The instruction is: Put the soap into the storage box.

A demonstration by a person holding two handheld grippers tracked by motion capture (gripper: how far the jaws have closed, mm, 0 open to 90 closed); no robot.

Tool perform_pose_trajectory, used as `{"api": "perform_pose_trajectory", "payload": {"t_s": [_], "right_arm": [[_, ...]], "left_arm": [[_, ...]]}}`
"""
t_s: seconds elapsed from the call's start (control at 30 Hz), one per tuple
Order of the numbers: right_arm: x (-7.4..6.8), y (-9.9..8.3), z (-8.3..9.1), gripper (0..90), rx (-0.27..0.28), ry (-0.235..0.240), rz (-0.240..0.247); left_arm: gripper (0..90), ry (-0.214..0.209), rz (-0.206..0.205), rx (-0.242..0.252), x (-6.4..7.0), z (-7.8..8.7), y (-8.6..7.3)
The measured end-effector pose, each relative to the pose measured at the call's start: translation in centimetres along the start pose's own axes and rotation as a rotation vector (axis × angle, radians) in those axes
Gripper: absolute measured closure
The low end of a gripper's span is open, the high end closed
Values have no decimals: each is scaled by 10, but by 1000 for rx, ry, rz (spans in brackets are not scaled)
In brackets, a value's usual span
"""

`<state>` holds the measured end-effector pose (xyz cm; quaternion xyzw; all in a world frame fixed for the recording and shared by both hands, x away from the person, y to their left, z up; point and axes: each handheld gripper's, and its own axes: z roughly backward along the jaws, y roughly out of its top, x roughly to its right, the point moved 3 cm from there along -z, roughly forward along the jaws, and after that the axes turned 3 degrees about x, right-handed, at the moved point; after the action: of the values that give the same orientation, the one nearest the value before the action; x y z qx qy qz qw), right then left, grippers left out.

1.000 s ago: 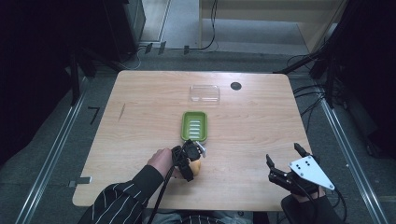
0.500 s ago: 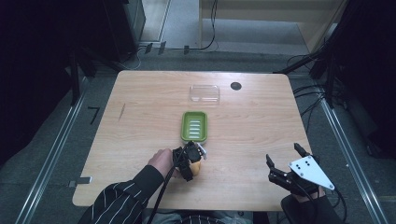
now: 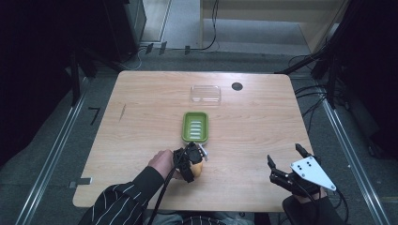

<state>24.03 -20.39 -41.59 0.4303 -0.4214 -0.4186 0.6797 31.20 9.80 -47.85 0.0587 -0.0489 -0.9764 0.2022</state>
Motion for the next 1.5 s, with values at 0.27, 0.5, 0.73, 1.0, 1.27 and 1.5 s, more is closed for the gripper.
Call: {"api": "perform_pose_trajectory", "payload": {"t_s": [0.27,0.5,0.73,1.0,1.27,1.5], "right_arm": [[0,0,0,133,0,-1,-1],[0,0,0,133,2,-2,-1],[0,0,0,134,1,-1,-2],[0,0,0,134,1,-3,-2],[0,0,0,134,0,1,-2],[0,0,0,134,0,0,-2]], "left_arm": [[397,2,8,19,-4,6,-3],[397,2,15,26,-8,10,-5],[396,6,21,23,-14,13,-8],[396,14,37,37,-20,19,-8],[396,18,38,49,-29,25,-2],[396,18,30,45,-35,27,4]]}}
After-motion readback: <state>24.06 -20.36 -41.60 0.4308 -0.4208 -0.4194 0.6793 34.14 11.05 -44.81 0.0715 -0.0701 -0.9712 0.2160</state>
